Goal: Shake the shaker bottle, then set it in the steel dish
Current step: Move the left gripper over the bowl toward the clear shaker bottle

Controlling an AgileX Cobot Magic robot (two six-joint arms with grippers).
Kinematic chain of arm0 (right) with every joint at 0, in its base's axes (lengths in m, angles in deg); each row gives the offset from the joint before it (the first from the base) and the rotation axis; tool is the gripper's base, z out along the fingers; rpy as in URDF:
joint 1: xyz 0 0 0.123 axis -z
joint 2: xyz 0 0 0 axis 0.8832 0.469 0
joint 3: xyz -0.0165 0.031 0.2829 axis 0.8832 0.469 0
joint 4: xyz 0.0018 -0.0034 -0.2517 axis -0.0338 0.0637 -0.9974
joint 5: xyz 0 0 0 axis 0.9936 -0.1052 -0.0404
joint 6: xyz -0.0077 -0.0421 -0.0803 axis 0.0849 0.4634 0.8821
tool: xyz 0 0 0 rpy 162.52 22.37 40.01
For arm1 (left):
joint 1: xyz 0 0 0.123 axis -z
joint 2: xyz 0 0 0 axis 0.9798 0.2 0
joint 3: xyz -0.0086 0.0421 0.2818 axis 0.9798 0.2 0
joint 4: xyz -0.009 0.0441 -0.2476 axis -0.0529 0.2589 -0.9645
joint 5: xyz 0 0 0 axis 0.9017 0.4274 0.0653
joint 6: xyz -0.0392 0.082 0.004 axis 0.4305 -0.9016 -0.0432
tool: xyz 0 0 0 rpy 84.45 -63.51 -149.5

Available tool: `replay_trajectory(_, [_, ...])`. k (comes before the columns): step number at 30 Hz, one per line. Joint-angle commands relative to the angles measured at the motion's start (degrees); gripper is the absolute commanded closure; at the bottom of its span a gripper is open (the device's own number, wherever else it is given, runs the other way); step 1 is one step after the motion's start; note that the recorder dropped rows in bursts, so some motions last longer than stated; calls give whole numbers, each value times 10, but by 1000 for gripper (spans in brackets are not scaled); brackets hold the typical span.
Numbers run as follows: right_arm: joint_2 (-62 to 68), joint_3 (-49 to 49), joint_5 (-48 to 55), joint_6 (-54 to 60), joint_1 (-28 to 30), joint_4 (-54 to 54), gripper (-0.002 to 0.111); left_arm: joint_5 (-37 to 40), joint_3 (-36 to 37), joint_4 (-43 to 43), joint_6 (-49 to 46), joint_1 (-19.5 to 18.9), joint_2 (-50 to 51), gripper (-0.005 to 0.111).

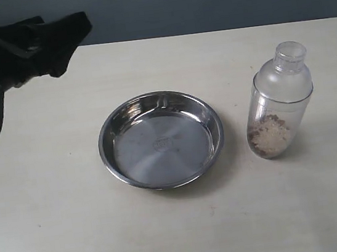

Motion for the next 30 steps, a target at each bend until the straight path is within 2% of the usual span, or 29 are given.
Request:
replay_trajectory(1, [-2, 1, -6, 1, -1, 0, 109, -14, -78, 175, 100, 2, 64, 42])
replay_trajectory(2, [-2, 1, -6, 1, -1, 0, 109, -20, -87, 195, 106, 2, 74, 56])
replay_trajectory(5, [-2, 1, -6, 1, -1, 0, 109, -31, -103, 197, 105, 2, 98, 106])
replay_trajectory(8, [-2, 1, -6, 1, -1, 0, 109, -34, -112, 163, 86, 2, 114, 106])
replay_trajectory(12, [-2, 1, -6, 1, -1, 0, 109, -85, -126, 185, 86, 8, 139, 106])
replay_trajectory(14, [-2, 1, -6, 1, -1, 0, 109, -91, -138, 244, 86, 25, 155, 97])
replay_trajectory(15, [-2, 1, -6, 1, -1, 0, 109, -89, -144, 269, 86, 35, 162, 90])
replay_trajectory(17, [-2, 1, -6, 1, -1, 0, 109, -74, -153, 305, 86, 63, 180, 67])
replay_trajectory(20, [-2, 1, -6, 1, -1, 0, 109, -31, -164, 300, 68, 106, 207, 28])
replay_trajectory(21, [-2, 1, -6, 1, -1, 0, 109, -20, -170, 301, 55, 121, 217, 22])
replay_trajectory(22, [-2, 1, -6, 1, -1, 0, 109, -7, -177, 302, 36, 136, 229, 19])
replay_trajectory(26, [-2, 1, -6, 1, -1, 0, 109, 23, -203, 279, -78, 188, 294, 19])
replay_trajectory(30, [-2, 1, -6, 1, -1, 0, 109, -36, -209, 167, -96, 193, 337, 19])
